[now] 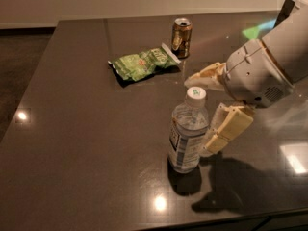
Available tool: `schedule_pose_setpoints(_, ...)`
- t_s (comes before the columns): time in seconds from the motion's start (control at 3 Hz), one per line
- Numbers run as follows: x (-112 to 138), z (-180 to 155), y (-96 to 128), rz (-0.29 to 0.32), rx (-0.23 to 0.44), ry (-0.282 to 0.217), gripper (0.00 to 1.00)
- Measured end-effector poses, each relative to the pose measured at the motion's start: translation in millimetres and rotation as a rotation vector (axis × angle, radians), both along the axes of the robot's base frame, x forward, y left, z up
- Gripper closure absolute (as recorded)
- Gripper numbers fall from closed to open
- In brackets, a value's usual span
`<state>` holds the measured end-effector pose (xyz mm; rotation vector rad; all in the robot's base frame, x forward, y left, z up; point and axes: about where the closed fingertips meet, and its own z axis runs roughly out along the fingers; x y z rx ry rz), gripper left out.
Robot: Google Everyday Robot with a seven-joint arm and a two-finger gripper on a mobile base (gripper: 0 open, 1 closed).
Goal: Move blue plastic bottle near green jalapeno chip bag
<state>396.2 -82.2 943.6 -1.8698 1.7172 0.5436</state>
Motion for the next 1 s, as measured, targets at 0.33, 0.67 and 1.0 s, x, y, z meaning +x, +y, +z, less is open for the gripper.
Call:
schedule_pose_setpoints(0.33,0,-5,-1,0.001,0.006,0.01,0.41)
schedule_pose_setpoints(0.67,4,-1,0,-0.004,0.008,0.01,0.64)
schedule_pose_setpoints(1.0,21,9,1,-0.054,0.014,0.011,0.87)
